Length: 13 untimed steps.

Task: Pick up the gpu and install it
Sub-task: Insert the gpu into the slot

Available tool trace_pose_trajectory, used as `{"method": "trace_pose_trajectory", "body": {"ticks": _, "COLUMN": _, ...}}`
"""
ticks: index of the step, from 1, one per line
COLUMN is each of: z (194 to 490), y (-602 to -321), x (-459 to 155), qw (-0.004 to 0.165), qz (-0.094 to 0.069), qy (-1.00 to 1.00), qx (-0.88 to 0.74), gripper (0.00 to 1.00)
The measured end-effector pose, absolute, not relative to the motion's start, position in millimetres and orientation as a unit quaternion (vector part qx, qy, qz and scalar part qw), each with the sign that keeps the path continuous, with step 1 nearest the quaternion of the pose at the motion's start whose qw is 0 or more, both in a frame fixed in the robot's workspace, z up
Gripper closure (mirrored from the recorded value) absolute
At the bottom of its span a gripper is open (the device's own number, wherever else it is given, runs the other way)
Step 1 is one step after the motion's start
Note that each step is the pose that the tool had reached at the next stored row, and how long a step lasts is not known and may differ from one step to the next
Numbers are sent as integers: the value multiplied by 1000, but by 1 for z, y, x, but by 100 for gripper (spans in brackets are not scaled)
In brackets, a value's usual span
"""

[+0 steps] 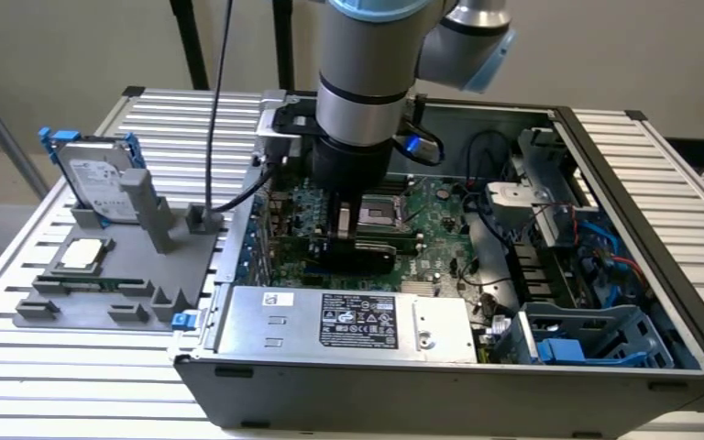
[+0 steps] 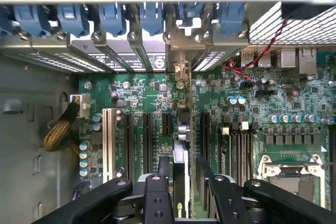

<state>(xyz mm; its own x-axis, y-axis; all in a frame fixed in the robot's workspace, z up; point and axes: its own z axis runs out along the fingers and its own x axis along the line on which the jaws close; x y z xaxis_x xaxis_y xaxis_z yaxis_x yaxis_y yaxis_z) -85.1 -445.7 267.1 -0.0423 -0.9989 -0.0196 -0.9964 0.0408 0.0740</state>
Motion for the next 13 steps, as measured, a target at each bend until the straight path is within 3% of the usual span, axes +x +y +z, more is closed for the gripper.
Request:
{"method": "trace_pose_trajectory", "body": {"ticks": 8, "z": 299, "y": -445, "x": -88, "qw": 19, "qz": -33, "qy": -721, "qx": 692, "gripper": 65}}
{"method": "trace_pose_trajectory", "body": {"ticks": 13, "z": 300, "y": -445, "x": -100, "qw": 22, "qz": -33, "qy": -721, "qx": 692, "gripper": 86}}
